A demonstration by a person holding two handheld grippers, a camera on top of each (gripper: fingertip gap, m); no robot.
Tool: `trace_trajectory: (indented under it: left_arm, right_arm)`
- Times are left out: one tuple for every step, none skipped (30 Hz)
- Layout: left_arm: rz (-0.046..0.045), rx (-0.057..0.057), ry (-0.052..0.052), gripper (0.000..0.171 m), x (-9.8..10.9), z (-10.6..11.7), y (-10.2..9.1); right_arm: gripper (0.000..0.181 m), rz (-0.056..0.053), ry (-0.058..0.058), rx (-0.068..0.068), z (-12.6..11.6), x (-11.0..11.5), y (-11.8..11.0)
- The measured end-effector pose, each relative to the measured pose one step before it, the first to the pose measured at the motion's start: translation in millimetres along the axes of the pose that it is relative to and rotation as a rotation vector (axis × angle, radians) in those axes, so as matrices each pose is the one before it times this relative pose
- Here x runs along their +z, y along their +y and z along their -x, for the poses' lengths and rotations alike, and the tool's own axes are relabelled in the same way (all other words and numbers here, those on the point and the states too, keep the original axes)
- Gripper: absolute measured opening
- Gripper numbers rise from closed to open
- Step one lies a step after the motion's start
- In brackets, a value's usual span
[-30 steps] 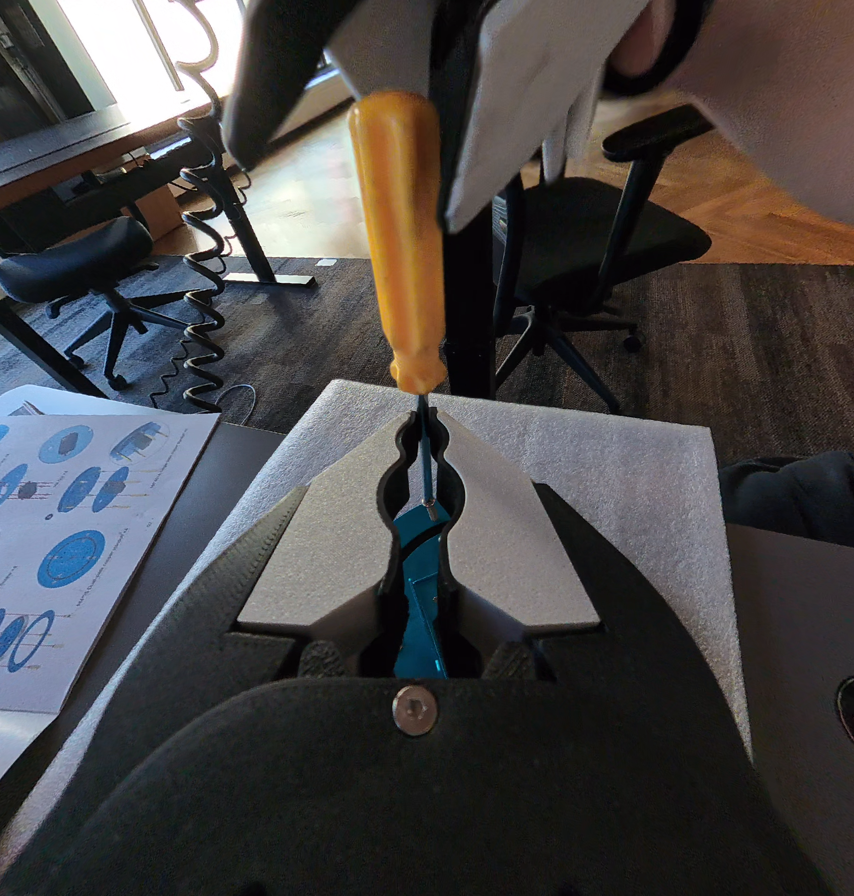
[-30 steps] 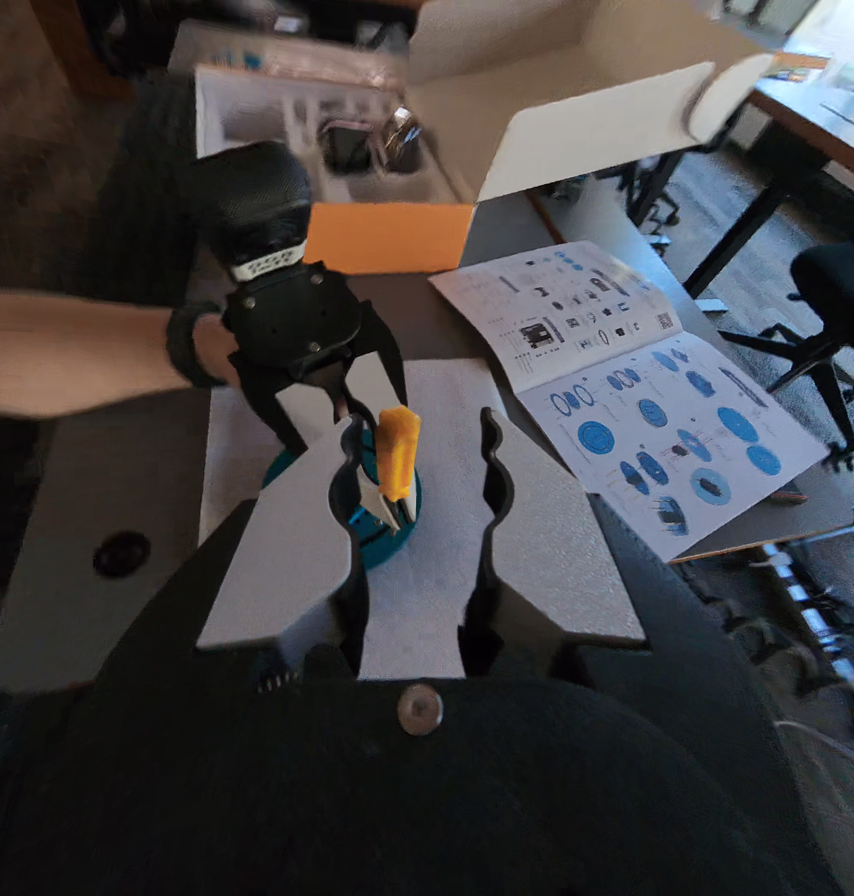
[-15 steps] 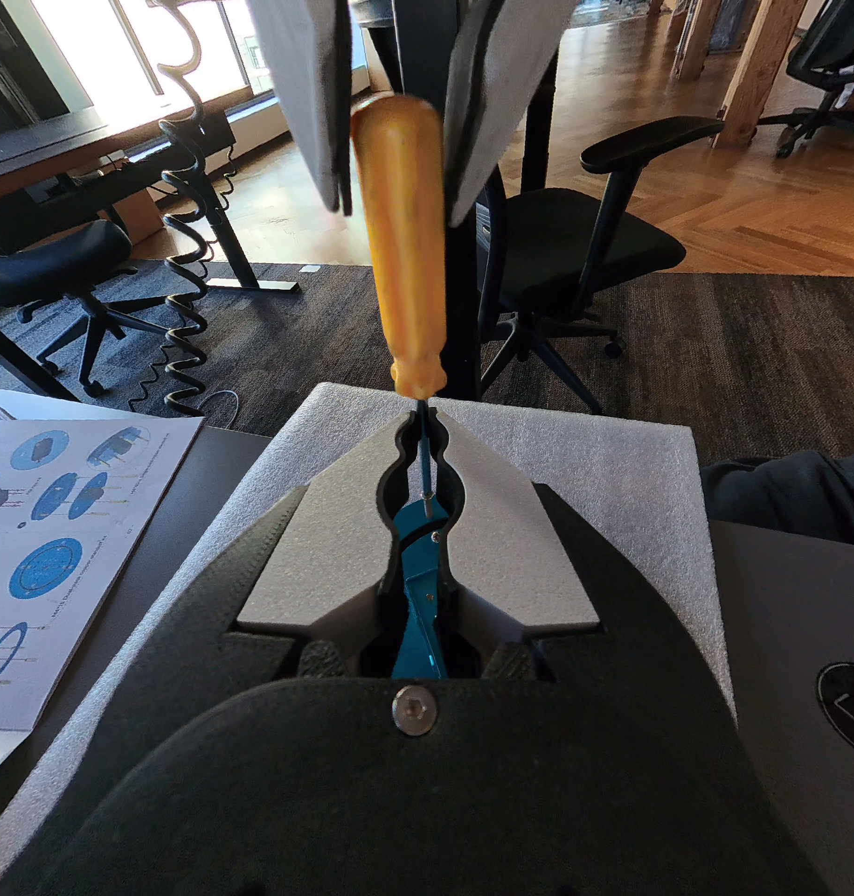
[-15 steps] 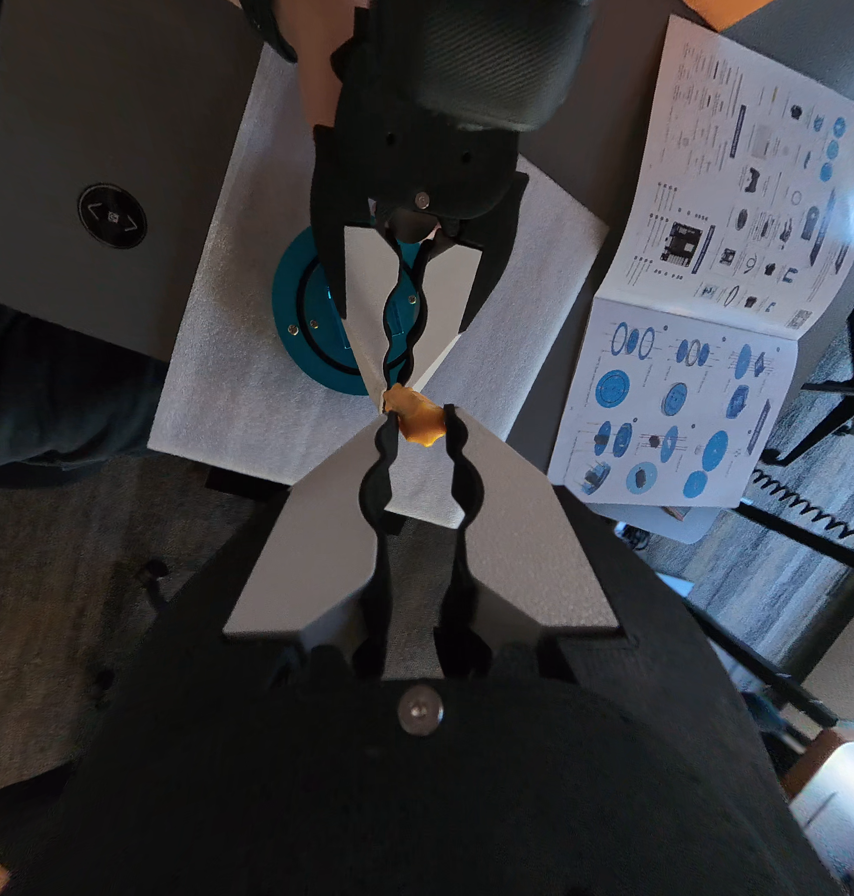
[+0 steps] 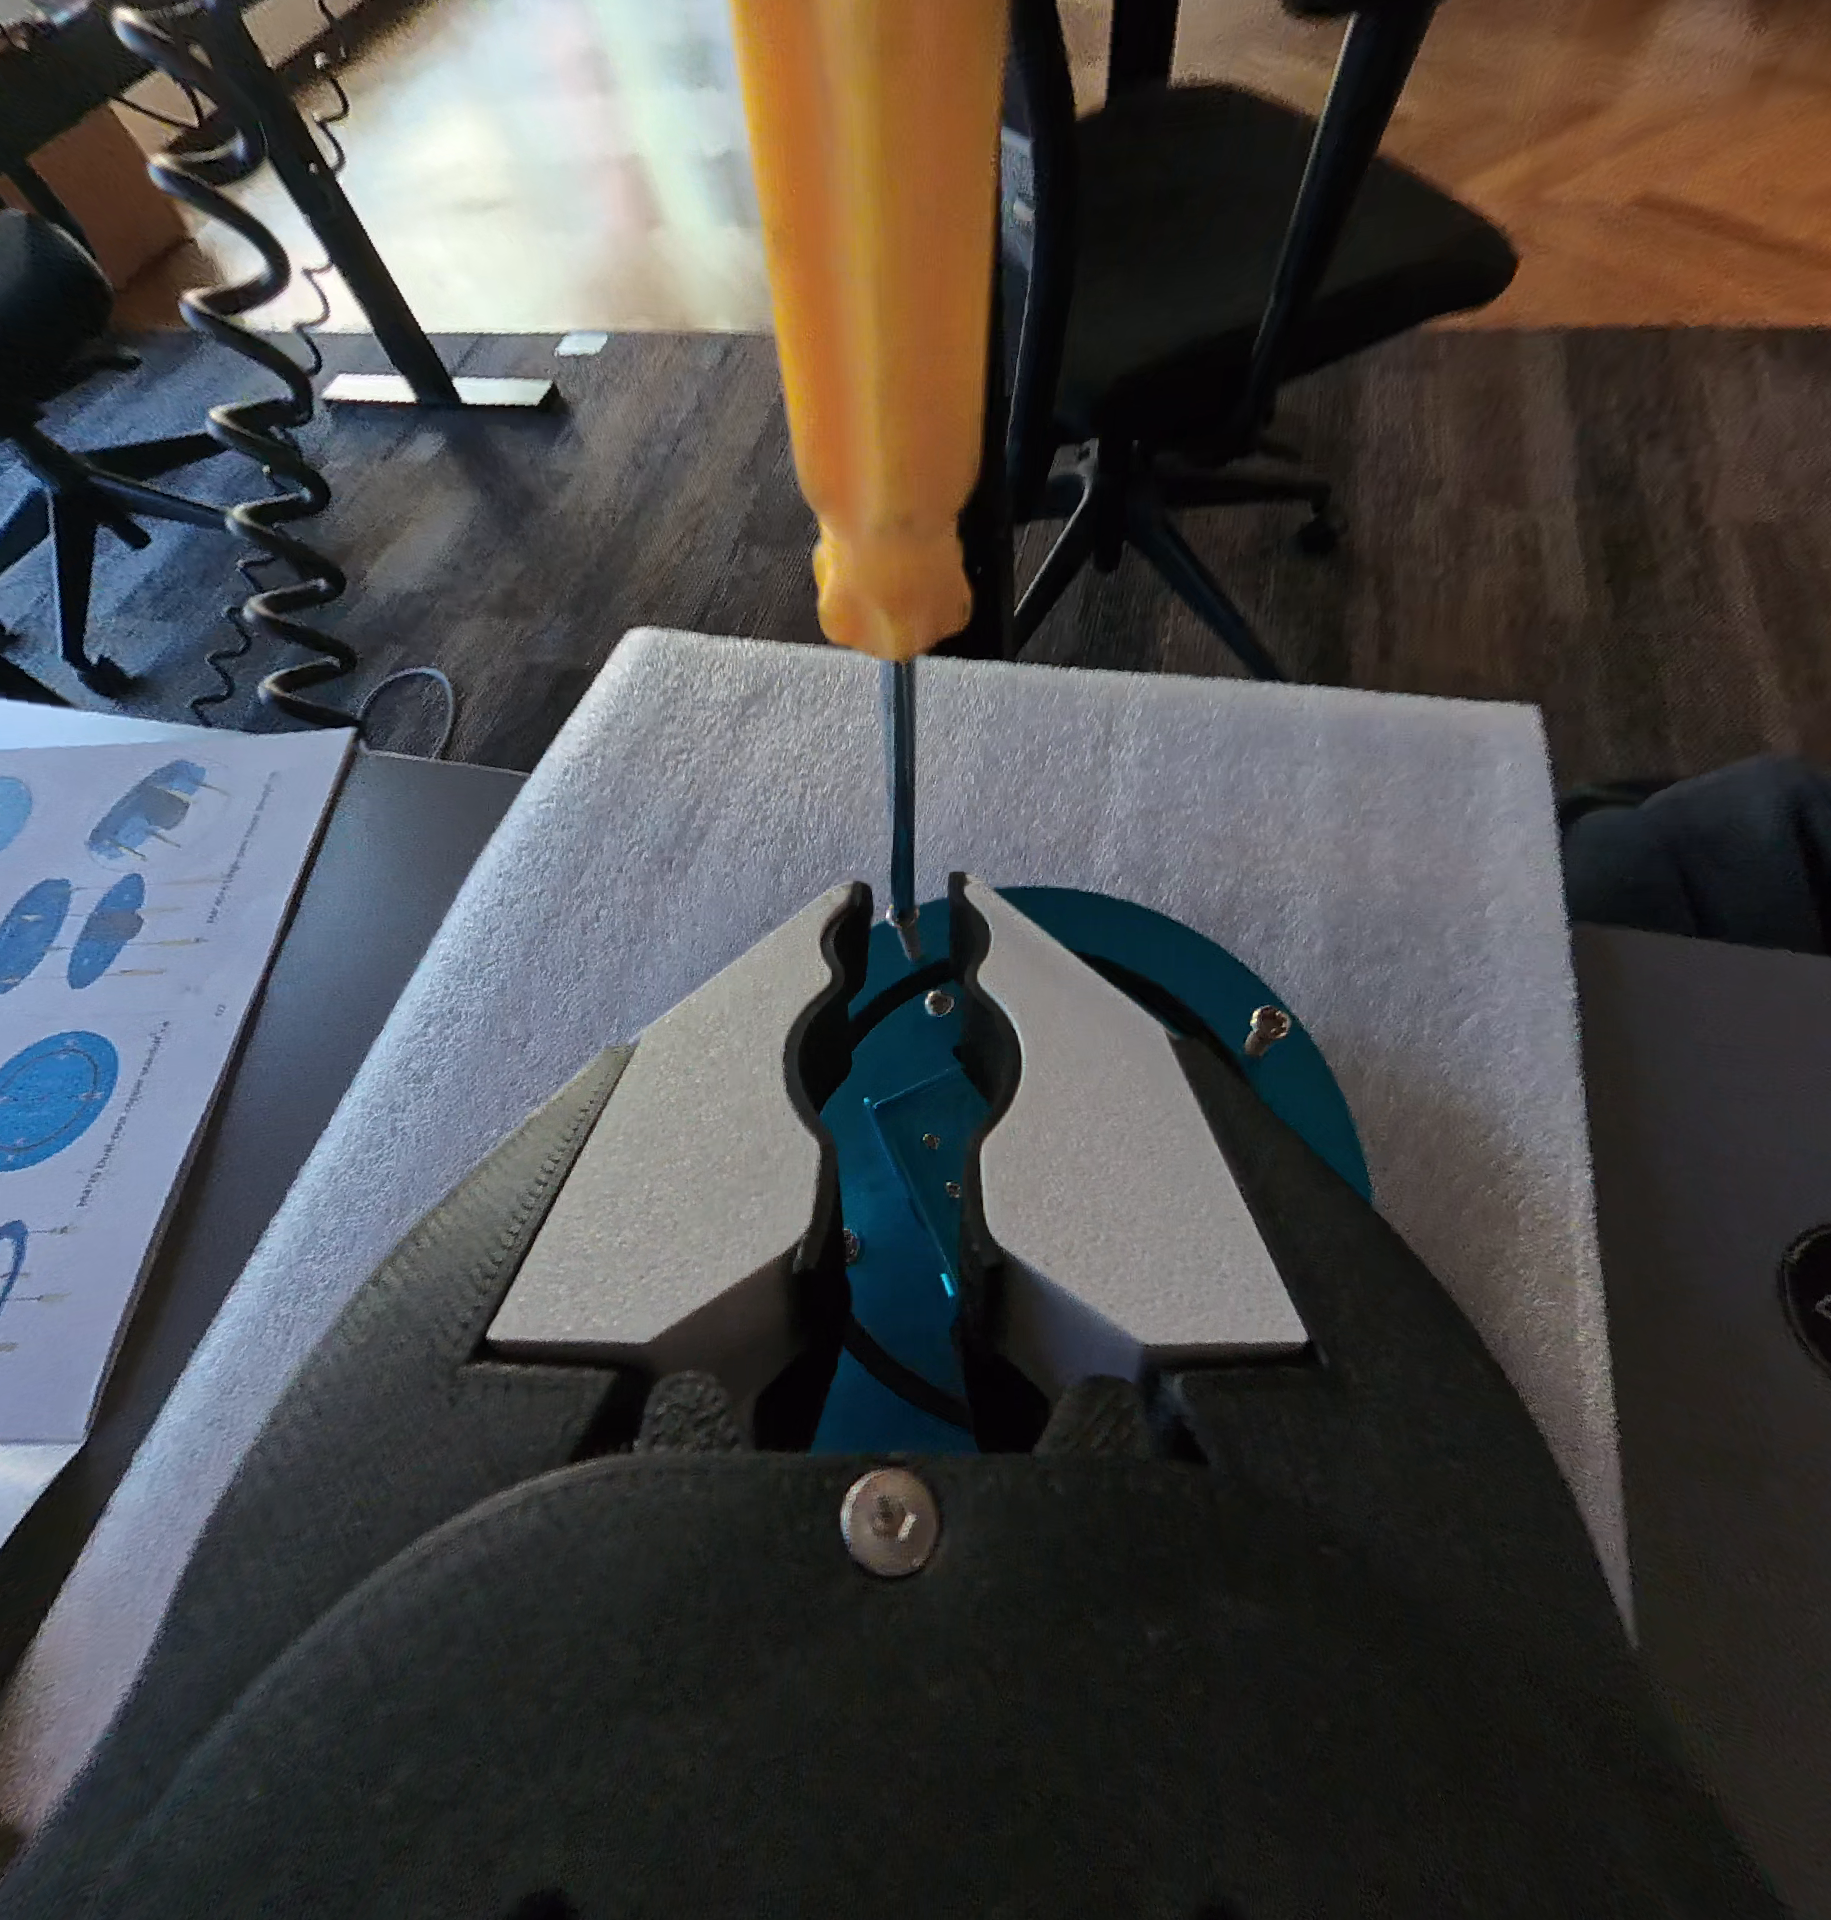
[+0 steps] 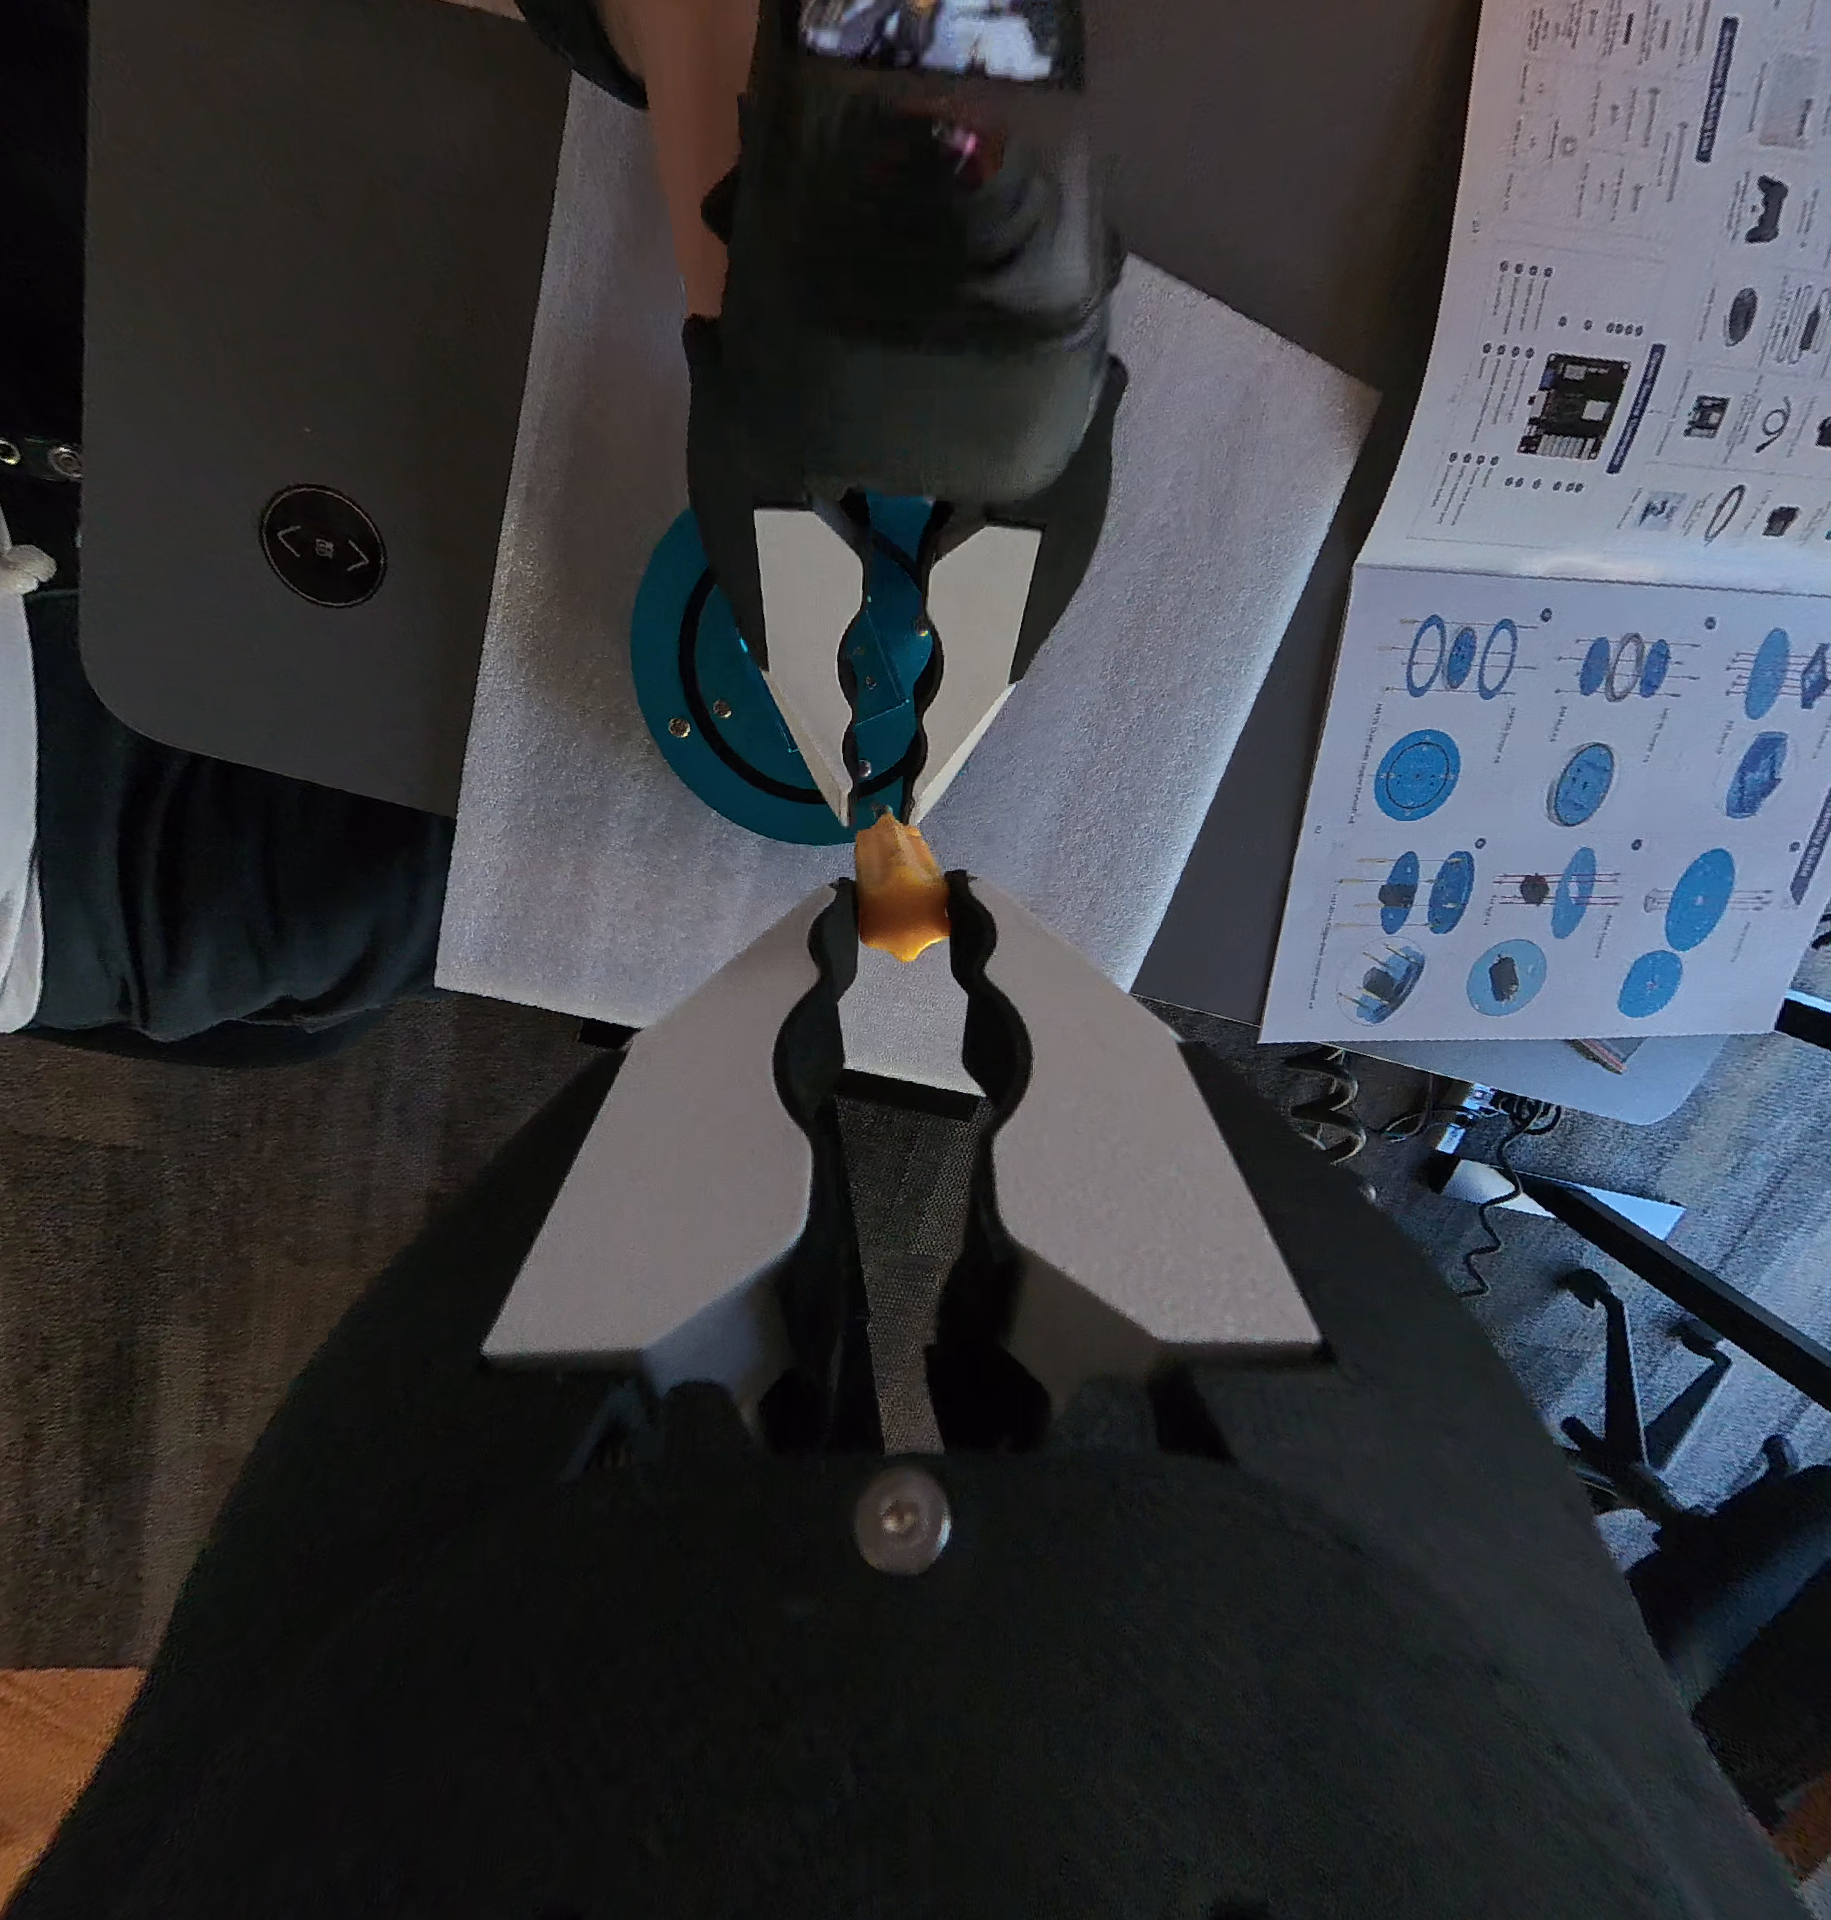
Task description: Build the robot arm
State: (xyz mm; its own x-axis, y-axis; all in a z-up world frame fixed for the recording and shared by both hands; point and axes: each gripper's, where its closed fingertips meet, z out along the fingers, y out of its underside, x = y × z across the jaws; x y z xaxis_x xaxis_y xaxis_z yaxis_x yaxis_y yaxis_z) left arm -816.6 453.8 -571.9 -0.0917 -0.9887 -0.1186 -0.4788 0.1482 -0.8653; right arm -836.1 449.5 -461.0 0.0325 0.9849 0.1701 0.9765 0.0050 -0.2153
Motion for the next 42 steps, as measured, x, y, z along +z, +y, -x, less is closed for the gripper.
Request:
trace_trajectory:
  left_arm:
    - [0.02768,0.0186,-0.0132,0.014,2.19,0.70,4.11]
    - [0.01502,0.0217,-0.0192,0.013,1.70,1.15,1.73]
    - [0.00894,0.0211,-0.0163,0.008,0.81,0.90,0.67]
    - [0.00485,0.0163,-0.0044,0.005,0.48,-0.74,0.28]
    - [0.00367,0.0084,-0.0053,0.005,0.40,-0.16,0.19]
    - [0.00525,0.0048,-0.0048,0.005,0.34,0.23,0.42]
    - [0.00445,0.0048,-0.0026,0.005,0.07,-0.02,0.17]
    - [0.00234,0.0040,-0.0006,0.005,0.05,-0.28,0.00]
    - [0.00237,0.0032,-0.0021,0.005,-0.11,0.05,0.15]
    - [0.00314,0.0017,-0.0039,0.005,-0.01,0.46,0.36]
    - [0.00248,-0.0011,-0.0038,0.004,0.04,0.70,0.16]
    - [0.00154,-0.0024,-0.0048,0.004,0.29,0.70,0.13]
    - [-0.00052,-0.0017,-0.0039,0.004,0.41,0.58,-0.02]
    - [0.00039,-0.0004,0.0017,0.005,0.32,-0.39,0.03]
    - [-0.00057,-0.0002,0.0040,0.005,0.25,-0.77,-0.16]
    - [0.00039,0.0006,0.0004,0.004,0.12,-0.30,-0.13]
    - [0.00050,0.0025,-0.0005,0.004,0.14,-0.35,-0.10]
    - [0.00081,0.0026,0.0006,0.004,-0.21,-0.43,-0.20]
    - [0.00372,0.0022,-0.0023,0.004,-0.72,0.29,0.15]
    - [-0.00636,-0.0010,-0.0056,0.006,-1.68,0.99,-1.36]
    - [-0.03276,-0.0088,-0.0059,0.011,-3.00,1.46,-5.72]
    - [-0.04570,-0.0165,-0.0044,0.013,-3.97,1.59,-8.41]
    - [-0.04283,-0.0144,-0.0005,0.015,-4.14,0.81,-9.00]
    - [-0.03834,-0.0091,-0.0063,0.016,-3.54,1.11,-8.34]
    - [-0.03207,-0.0037,-0.0177,0.015,-2.45,2.24,-7.06]
    - [-0.01609,0.0029,-0.0186,0.013,-1.08,2.04,-3.68]
    - [0.00148,0.0088,-0.0202,0.005,0.13,2.19,-0.23]
    - [-0.00144,0.0100,-0.0116,0.004,0.39,0.99,0.08]
    - [0.00085,0.0006,-0.0112,0.004,0.50,1.67,0.48]
    - [0.00204,-0.0015,-0.0031,0.004,0.22,0.67,0.36]
    - [-0.00116,0.0001,0.0054,0.004,-0.24,-0.49,-0.19]
    - [-0.00018,-0.0013,0.0052,0.003,-0.23,-0.67,-0.11]
    - [-0.00124,0.0002,0.0093,0.003,-0.28,-1.32,-0.27]
    - [-0.00108,0.0033,0.0104,0.003,-0.12,-1.92,-0.61]
    - [0.00295,0.0071,0.0017,0.002,0.06,-0.81,0.01]
    - [0.00383,0.0079,0.0002,0.002,0.19,-0.61,0.36]
    - [-0.00123,0.0046,0.0031,0.002,0.18,-0.84,-0.20]
    - [-0.00183,-0.0020,0.0015,0.002,0.00,-0.18,-0.04]
    - [-0.00272,-0.0079,-0.0003,0.002,-0.06,0.74,0.09]
    - [-0.00397,-0.0105,0.0025,0.002,-0.32,0.55,0.14]
    - [-0.00444,-0.0106,0.0039,0.002,-0.29,0.37,0.05]
    - [-0.00368,-0.0090,0.0025,0.002,-0.37,0.48,0.10]
  right_arm:
    - [0.017,0.0000,-0.0043,0.0043,0.00,0.10,-0.21]
    - [0.017,-0.0008,-0.0044,0.0040,-0.09,0.22,-0.12]
    - [0.016,-0.0032,-0.0055,0.0067,-0.01,-0.01,-0.34]
    - [0.016,-0.0004,-0.0040,0.0117,-0.52,0.19,0.09]
    - [0.016,0.0005,-0.0015,0.0163,-1.09,-0.04,0.33]
    - [0.016,0.0018,-0.0009,0.0209,-1.24,-0.02,0.67]
    - [0.016,0.0022,0.0023,0.0254,-1.69,-0.02,0.75]
    - [0.016,0.0059,0.0060,0.0342,-2.17,-0.18,1.13]
    - [0.016,0.0089,0.0047,0.0484,-2.05,-0.10,1.27]
    - [0.016,0.0130,0.0067,0.0646,-2.28,-0.15,1.68]
    - [0.016,0.0186,0.0120,0.0793,-2.40,-0.07,1.75]
    - [0.016,0.0202,0.0136,0.0865,-1.70,-0.10,2.08]
    - [0.016,0.0127,0.0248,0.1031,-3.24,-0.10,1.18]
    - [0.017,-0.0097,0.0072,0.1081,-0.36,0.50,-1.50]
    - [0.017,-0.0133,0.0083,0.0704,0.33,0.17,-1.27]
    - [0.017,0.0028,0.0196,0.0325,-1.21,-0.20,0.66]
    - [0.017,0.0049,0.0069,0.0129,0.59,-0.16,0.50]
    - [0.017,0.0033,0.0030,0.0087,0.62,-0.21,0.17]
    - [0.017,0.0036,0.0008,0.0068,0.15,-0.11,0.02]
    - [0.017,0.0030,-0.0020,0.0057,-0.15,0.20,-0.07]
    - [0.017,0.0016,0.0020,0.0078,-1.21,0.11,-0.09]
    - [0.017,-0.0005,-0.0019,0.0090,-0.73,0.14,-0.29]
    - [0.017,-0.0026,-0.0039,0.0068,-0.41,0.09,-0.27]
    - [0.017,-0.0055,-0.0032,0.0041,-0.29,0.09,-0.43]
    - [0.017,-0.0082,-0.0012,0.0049,-0.38,0.16,-0.41]
    - [0.017,-0.0129,-0.0050,0.0042,0.33,0.05,-0.73]
    - [0.017,-0.0161,-0.0103,0.0023,1.14,0.04,-0.88]
    - [0.017,-0.0191,-0.0082,-0.0014,0.57,0.07,-0.78]
    - [0.016,-0.0218,-0.0051,-0.0108,-0.17,-0.02,-0.12]
    - [0.016,-0.0272,-0.0147,-0.0156,0.46,0.04,0.18]
    - [0.016,-0.0387,-0.0267,-0.0166,1.17,-0.45,-0.37]
    - [0.017,-0.0488,-0.0276,-0.0147,0.28,-0.79,-0.73]
    - [0.023,-0.0682,-0.0340,-0.0242,0.68,-1.50,-2.25]
    - [0.030,-0.0854,-0.0258,-0.0333,-0.85,-2.64,-3.40]
    - [0.042,-0.0969,-0.0066,-0.0298,-3.81,-3.47,-3.97]
    - [0.057,-0.1070,-0.0133,-0.0359,-2.25,-3.81,-4.78]
    - [0.062,-0.1092,-0.0363,-0.0383,2.02,-3.95,-4.53]
    - [0.062,-0.1071,-0.0625,-0.0301,6.79,-3.85,-3.78]
    - [0.061,-0.0972,-0.0676,-0.0140,8.23,-3.50,-2.89]
    - [0.061,-0.0778,-0.0402,0.0018,3.53,-2.82,-1.70]
    - [0.061,-0.0524,-0.0182,0.0155,-0.38,-2.10,0.86]
    - [0.062,-0.0292,-0.0254,0.0152,0.76,-0.68,3.44]
